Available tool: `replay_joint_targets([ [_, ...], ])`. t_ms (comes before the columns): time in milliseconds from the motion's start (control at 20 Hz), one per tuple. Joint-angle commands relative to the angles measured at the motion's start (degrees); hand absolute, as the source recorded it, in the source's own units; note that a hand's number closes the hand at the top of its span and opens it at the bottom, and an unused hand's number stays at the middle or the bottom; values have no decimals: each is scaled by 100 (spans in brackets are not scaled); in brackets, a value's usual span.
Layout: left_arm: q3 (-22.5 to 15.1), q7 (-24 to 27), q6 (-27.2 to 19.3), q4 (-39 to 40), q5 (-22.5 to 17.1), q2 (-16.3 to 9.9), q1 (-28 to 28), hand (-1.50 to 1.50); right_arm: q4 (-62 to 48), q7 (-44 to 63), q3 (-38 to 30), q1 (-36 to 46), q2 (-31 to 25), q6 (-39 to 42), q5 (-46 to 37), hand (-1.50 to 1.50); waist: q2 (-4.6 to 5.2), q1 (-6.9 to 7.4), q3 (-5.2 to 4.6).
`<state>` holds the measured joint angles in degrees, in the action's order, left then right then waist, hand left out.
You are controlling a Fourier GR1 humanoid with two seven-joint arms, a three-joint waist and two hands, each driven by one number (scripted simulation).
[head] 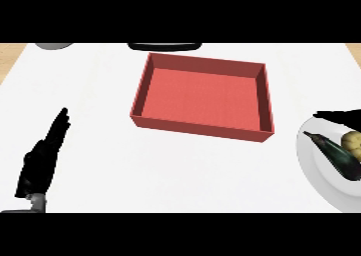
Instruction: Pick the eggplant from the plate and place it in the cardboard box
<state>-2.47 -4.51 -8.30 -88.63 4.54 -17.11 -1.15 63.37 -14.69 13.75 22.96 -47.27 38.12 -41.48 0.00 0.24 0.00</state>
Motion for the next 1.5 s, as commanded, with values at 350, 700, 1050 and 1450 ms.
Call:
replay_joint_targets([
  [350, 209, 483, 181, 917, 224, 359, 464, 0, -538, -583, -331, -28, 418, -347, -784, -150, 13, -6, 0],
  [700, 137, -74, 264, -282, 422, 412, -205, 0, -748, -604, -572, -62, 696, -427, -1184, -150, 5, 28, 2],
  [1050, 335, -214, 315, -49, 582, 483, 190, 0, -807, -643, -753, -177, 965, -526, -1538, -150, 4, 8, 2],
  [1450, 727, 338, 600, 315, 388, 419, 75, 0, -242, -570, -832, -480, 1054, -216, -1794, -150, -4, -20, -1],
])
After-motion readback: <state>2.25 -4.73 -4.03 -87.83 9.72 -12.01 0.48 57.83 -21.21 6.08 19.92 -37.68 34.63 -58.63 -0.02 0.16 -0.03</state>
